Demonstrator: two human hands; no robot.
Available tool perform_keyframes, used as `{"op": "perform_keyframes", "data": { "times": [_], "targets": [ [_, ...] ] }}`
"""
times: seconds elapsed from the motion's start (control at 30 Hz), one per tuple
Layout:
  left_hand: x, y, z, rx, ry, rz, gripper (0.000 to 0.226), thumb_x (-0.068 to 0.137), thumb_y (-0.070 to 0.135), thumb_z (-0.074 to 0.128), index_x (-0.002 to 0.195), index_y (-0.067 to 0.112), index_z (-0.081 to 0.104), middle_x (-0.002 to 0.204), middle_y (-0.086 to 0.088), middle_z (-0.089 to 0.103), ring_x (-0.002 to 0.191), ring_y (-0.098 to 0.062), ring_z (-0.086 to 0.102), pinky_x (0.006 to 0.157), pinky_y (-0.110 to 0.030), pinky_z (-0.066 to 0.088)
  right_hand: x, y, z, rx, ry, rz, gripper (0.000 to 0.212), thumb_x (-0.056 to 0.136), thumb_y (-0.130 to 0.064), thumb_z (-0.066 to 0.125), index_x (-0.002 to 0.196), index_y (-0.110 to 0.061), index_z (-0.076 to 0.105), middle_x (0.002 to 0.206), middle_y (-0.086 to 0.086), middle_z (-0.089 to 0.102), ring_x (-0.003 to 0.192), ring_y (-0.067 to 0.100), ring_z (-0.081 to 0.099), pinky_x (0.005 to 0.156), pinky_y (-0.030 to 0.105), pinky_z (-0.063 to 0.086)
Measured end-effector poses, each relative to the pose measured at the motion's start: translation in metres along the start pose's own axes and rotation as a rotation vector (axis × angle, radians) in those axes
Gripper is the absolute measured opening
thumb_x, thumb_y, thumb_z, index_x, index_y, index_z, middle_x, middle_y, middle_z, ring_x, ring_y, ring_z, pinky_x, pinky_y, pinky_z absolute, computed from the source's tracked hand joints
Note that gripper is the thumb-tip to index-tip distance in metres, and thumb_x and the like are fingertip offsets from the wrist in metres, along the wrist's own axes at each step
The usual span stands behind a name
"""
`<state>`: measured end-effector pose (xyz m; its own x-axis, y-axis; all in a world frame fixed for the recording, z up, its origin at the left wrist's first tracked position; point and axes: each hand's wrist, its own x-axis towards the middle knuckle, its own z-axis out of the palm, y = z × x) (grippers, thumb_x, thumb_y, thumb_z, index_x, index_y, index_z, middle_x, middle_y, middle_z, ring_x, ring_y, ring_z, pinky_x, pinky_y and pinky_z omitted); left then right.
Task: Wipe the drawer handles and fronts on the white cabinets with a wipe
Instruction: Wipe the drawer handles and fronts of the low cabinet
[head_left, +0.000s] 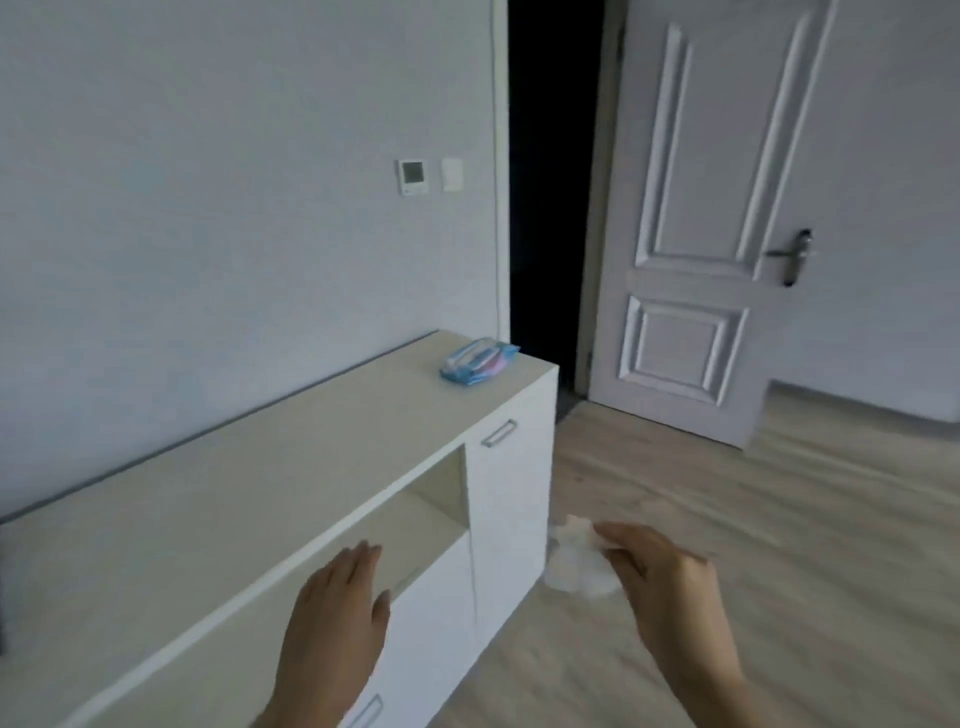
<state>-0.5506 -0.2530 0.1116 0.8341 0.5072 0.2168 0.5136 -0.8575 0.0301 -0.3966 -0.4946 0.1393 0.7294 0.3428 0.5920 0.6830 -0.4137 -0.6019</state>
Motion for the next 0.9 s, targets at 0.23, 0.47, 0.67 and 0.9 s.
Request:
{"op": "perform_keyframes", "data": {
  "times": [0.23, 0.47, 0.67, 0.9],
  "targets": [
    [0.134, 0.314, -0.02, -0.134, -0.039, 0.379, 0.057, 0.103, 0.038, 0.031, 0.153, 0.018, 0.011, 0.161, 0.0, 0.009, 0.148, -0.018, 0.008, 0.117, -0.029, 0.01, 0.073, 0.173, -0.202, -0.254, 0.233, 0.193, 0.018, 0.079, 0.002, 0.071, 0.092, -0.009, 0.075, 0.09, 0.006, 0.071, 0.072, 0.026, 0.065, 0.061, 0.029, 0.048],
    [0.251, 0.592, 0.029, -0.157, -0.087, 0.692, 0.06, 0.101, 0.038, 0.035, 0.153, 0.016, 0.011, 0.161, -0.003, 0.007, 0.148, -0.02, 0.005, 0.119, -0.034, 0.009, 0.114, 0.36, -0.349, -0.381, 0.493, 0.405, 0.02, 0.081, 0.001, 0.069, 0.095, -0.012, 0.075, 0.093, 0.004, 0.071, 0.075, 0.019, 0.061, 0.064, 0.017, 0.036],
    [0.339, 0.867, 0.036, -0.211, -0.089, 0.995, 0.06, 0.101, 0.039, 0.036, 0.153, 0.016, 0.014, 0.16, -0.002, 0.013, 0.147, -0.019, 0.009, 0.118, -0.032, 0.01, 0.164, 0.514, -0.479, -0.514, 0.674, 0.542, 0.02, 0.082, 0.0, 0.07, 0.097, -0.012, 0.074, 0.091, 0.001, 0.069, 0.075, 0.011, 0.058, 0.066, -0.001, 0.038],
    [0.321, 1.214, 0.044, -0.254, -0.136, 1.403, 0.06, 0.101, 0.04, 0.037, 0.152, 0.016, 0.018, 0.159, -0.003, 0.017, 0.146, -0.019, 0.013, 0.118, -0.032, 0.012, 0.153, 0.662, -0.661, -0.799, 0.948, 0.737, 0.018, 0.08, 0.002, 0.071, 0.093, -0.01, 0.075, 0.079, -0.008, 0.06, 0.067, 0.008, 0.053, 0.066, -0.006, 0.034]
  ]
}}
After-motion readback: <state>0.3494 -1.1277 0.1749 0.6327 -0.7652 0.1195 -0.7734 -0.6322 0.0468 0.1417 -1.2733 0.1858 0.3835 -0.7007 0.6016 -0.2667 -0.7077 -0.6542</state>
